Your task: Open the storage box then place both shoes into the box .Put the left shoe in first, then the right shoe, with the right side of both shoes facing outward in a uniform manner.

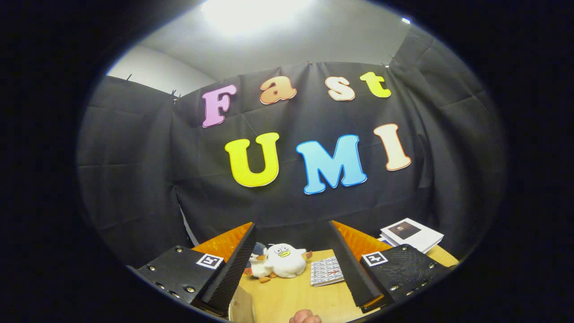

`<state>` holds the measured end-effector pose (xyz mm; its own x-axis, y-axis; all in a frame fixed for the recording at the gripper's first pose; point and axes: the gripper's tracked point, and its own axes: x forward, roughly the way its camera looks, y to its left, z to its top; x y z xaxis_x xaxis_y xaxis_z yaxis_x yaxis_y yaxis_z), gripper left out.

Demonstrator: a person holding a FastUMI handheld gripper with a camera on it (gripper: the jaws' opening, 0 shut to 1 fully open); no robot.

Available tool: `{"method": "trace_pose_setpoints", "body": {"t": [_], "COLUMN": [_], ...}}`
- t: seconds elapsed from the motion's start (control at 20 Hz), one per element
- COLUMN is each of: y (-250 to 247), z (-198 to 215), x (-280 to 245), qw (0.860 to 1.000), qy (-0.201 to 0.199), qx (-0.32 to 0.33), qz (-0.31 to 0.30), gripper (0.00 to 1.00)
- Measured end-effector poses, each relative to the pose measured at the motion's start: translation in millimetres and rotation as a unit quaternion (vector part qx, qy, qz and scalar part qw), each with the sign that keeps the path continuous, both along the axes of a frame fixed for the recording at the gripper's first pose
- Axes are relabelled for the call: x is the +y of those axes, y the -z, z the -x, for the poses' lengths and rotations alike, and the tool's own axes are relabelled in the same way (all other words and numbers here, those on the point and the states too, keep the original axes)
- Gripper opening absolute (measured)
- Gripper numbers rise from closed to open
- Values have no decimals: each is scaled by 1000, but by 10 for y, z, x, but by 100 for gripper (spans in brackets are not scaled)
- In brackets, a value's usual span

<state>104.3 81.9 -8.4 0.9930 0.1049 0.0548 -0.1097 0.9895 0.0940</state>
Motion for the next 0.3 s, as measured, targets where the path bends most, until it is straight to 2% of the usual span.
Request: {"method": "trace_pose_setpoints", "body": {"t": [0.1,0.3], "y": [-110,-83], "z": [-17,-103], "x": [-155,-190], "qw": [1000,1000], "qy": [12,-3], "qx": [-9,-1], "qz": [4,-6], "gripper": [97,97]}}
